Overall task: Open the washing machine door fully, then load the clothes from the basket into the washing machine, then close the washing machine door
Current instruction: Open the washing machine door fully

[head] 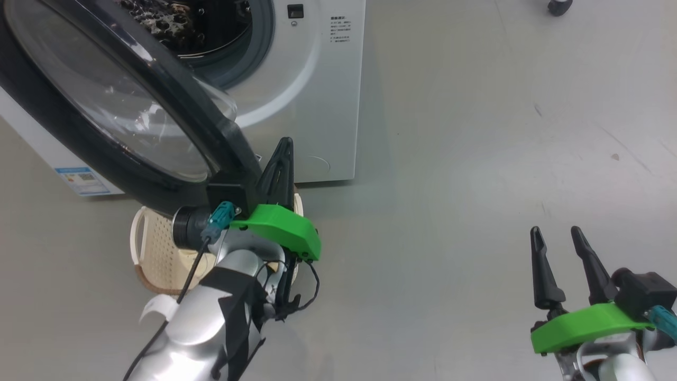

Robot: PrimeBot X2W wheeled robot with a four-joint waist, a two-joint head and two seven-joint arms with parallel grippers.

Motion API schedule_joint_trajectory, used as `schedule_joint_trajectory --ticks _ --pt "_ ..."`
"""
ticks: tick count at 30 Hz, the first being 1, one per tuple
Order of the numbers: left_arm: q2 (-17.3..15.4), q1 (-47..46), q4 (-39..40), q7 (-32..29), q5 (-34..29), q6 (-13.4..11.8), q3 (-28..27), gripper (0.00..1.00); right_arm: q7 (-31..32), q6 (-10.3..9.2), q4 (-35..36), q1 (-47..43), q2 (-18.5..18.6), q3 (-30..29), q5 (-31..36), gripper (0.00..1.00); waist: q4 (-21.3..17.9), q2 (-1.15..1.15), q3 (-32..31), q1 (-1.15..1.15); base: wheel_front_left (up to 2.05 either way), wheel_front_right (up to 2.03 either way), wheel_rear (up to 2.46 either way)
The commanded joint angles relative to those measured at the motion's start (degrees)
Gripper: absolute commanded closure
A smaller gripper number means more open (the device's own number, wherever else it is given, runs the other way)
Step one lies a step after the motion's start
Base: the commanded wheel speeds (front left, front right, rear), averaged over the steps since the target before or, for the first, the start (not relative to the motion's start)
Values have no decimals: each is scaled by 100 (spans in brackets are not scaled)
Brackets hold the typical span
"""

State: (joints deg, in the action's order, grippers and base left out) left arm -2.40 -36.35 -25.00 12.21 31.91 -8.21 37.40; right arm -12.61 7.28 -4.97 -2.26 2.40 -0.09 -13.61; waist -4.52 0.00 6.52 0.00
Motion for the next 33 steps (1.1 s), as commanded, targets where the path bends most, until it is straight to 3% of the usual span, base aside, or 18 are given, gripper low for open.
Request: schedule_joint_trajectory --ticks 1,15,33 --pt "-48 -328 66 84 62 -49 -149 100 -65 21 153 251 48 121 -33 0 -6 0 -1 0 0 0 0" --pt "-48 -555 -784 274 527 -228 -42 100 -68 21 128 248 48 93 -53 0 47 0 -24 0 0 0 0" --pt "-59 119 -359 278 -8 -217 -603 100 -72 21 137 239 48 44 -137 0 237 0 60 0 0 0 0"
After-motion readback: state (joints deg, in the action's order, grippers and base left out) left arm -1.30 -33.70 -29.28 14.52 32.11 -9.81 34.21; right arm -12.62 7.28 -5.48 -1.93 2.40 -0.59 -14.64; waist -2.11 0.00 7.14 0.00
